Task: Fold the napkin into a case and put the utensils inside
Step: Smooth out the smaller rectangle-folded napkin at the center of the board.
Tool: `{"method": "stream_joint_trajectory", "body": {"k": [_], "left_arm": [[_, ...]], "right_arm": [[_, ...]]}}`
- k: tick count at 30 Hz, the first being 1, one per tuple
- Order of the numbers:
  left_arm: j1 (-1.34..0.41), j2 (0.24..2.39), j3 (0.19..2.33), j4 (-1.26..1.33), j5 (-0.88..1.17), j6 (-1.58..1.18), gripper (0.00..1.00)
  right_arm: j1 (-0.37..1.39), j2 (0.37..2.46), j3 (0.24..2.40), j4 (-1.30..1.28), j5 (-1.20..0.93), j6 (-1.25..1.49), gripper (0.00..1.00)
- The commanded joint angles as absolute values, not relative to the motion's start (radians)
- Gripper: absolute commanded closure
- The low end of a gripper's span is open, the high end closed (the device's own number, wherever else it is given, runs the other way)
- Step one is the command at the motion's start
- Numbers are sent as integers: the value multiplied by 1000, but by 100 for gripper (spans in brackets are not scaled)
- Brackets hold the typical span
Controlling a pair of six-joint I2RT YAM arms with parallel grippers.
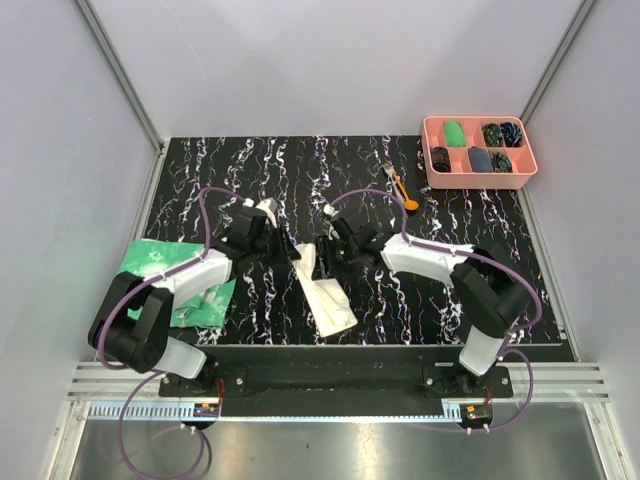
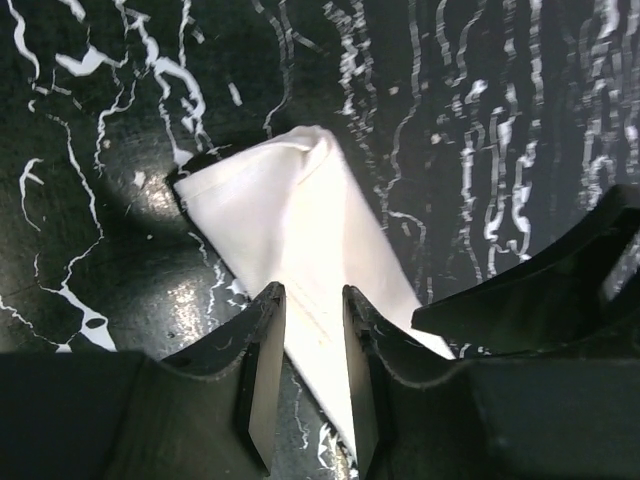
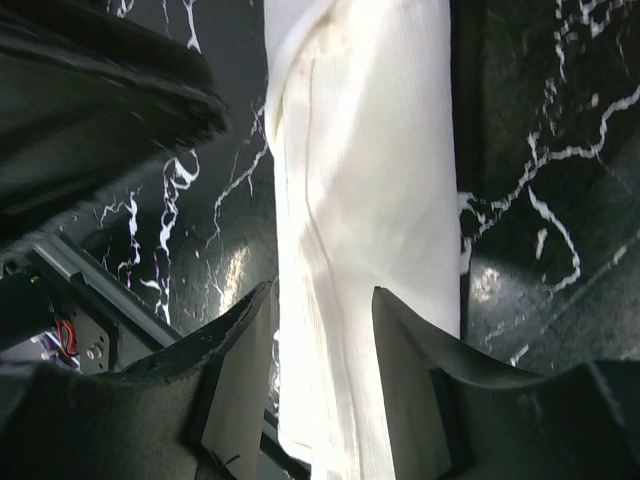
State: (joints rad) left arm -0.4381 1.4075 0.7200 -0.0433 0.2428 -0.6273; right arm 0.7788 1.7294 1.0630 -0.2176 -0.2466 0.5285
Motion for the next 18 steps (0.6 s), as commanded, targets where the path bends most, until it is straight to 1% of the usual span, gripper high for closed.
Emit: {"method": "stream_joint_trajectory", "body": {"k": [1,3,4,6,7,9,11,18], "left_arm": [[-439,1465,782,-41,187,-604,68],[-440,1489,791,-37,176,-603,71],[-439,1496,802,-35,167,-600,72],[-439,1516,810,-31,161,-598,73],[-439,1523,818,-29,152,-597,74],[-440,1534,822,-26,146,-597,74],[-442,1542,828,-18,143,-597,74],[-446,1581,867,-29,138,-586,74]], "right_arm": [[775,1773,1147,-215,-222,492,48],[775,1795,1173,-216,-213,486,51],[775,1801,1184,-218,-216,480,55],[775,1821,1209,-216,-218,480,57],[775,1825,1216,-218,-212,482,62],[773,1847,1235,-216,-201,482,64],[772,1873,1259,-216,-204,480,69],[769,1937,1292,-201,-213,495,76]]}}
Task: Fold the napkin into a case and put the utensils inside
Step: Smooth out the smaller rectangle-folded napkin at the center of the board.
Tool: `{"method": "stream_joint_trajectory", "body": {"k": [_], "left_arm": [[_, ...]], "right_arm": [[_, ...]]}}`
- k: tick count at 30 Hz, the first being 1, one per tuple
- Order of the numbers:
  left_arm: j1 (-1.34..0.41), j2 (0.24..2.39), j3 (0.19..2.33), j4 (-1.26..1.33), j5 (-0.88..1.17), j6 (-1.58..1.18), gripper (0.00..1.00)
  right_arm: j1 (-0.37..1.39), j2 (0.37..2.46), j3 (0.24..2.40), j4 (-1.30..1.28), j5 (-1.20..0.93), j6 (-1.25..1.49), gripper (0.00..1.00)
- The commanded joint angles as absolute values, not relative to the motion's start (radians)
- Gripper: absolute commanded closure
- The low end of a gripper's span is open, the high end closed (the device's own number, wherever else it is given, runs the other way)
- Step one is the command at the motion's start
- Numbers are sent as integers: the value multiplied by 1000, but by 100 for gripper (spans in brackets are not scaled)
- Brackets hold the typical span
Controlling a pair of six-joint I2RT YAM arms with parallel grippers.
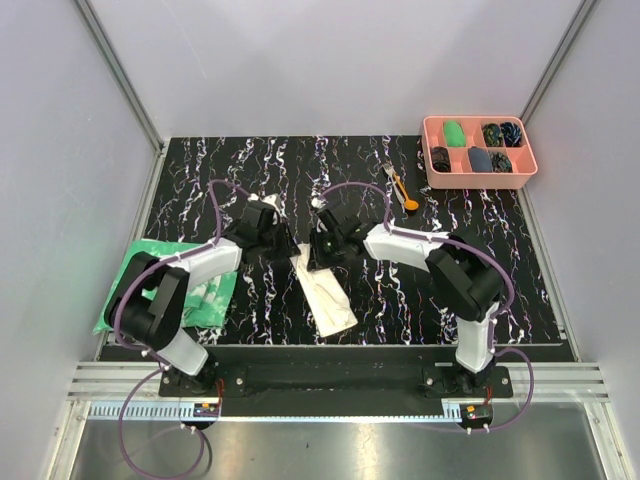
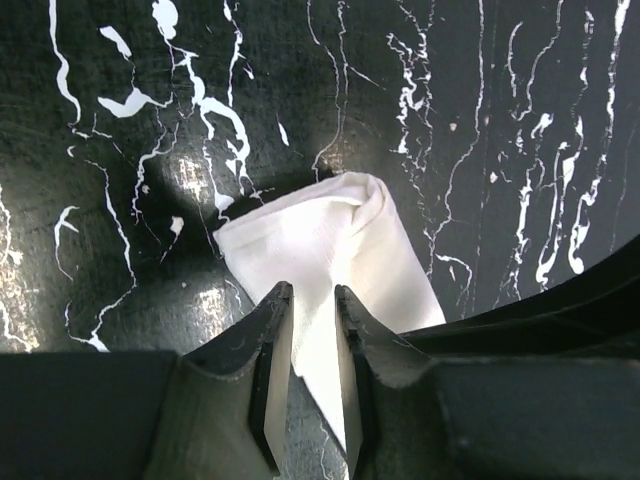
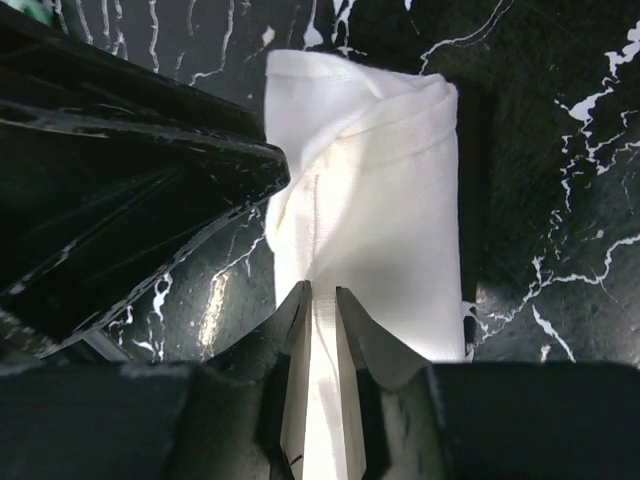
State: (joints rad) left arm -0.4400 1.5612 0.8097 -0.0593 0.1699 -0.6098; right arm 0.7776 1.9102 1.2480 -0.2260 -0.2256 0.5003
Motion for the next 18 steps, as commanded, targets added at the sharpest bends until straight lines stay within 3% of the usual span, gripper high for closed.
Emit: {"method": "stream_joint_trajectory", "body": {"k": [1,12,18], "left_arm": [[-448,1594,874,-37,138,-583,74],[-503,1643,943,-107,40,-546,74],[-526,1655,968,-147,-26,-529,82]], "right_arm": [[769,1940,1292,-198,-215,503,77],[762,1999,1296,-132,-267,566,82],[759,2002,1290,-110,-279,587,82]]}}
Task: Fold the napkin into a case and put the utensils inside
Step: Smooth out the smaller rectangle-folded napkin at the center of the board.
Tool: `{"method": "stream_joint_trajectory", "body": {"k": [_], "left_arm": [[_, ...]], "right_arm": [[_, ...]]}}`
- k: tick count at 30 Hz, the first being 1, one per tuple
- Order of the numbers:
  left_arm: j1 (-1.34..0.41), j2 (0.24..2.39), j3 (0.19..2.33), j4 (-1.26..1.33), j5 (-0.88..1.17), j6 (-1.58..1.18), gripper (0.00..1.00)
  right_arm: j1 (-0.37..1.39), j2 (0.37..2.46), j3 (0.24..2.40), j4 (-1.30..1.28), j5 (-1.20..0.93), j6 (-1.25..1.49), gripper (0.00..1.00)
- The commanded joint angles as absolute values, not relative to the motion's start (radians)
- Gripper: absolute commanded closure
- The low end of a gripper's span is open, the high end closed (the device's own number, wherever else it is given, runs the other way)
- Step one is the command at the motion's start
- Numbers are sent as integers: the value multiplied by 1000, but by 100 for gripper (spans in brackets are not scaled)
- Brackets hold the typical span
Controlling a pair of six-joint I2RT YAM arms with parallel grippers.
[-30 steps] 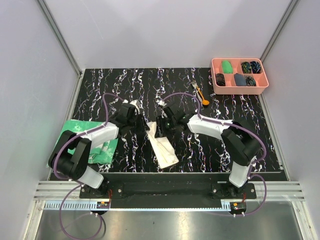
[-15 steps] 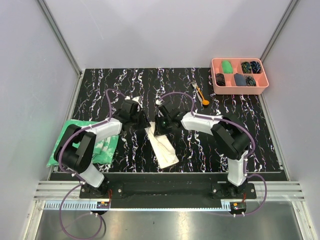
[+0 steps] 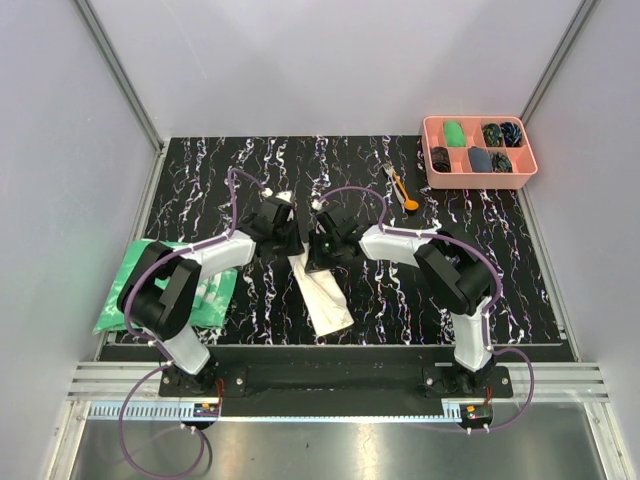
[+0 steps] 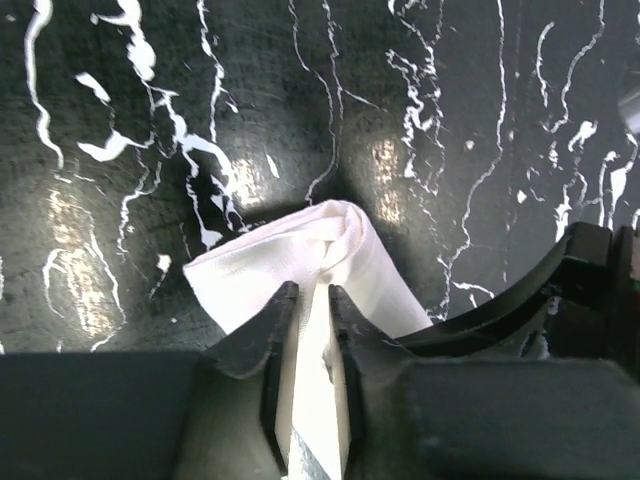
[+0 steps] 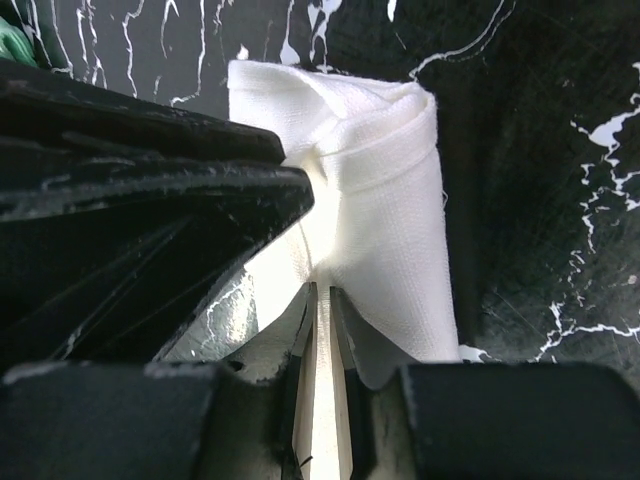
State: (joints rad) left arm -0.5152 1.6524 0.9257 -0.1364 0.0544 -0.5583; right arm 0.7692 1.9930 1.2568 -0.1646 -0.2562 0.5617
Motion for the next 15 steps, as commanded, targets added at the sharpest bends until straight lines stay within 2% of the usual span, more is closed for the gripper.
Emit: {"method": "stream_joint_trajectory", "body": {"k": [1,7,15], "left_arm": [[-529,1655,966,-147,-29,-529,84],[-538,1672,991,-173,-51,-519,100],[-541,1609,966,-141,69,-636,100]], "right_arm": [[758,2003,1290,-110,-281,592,82],[753,2009,1284,-98,-290,603,82],[753,2023,1287,-94,-302,606,82]]}}
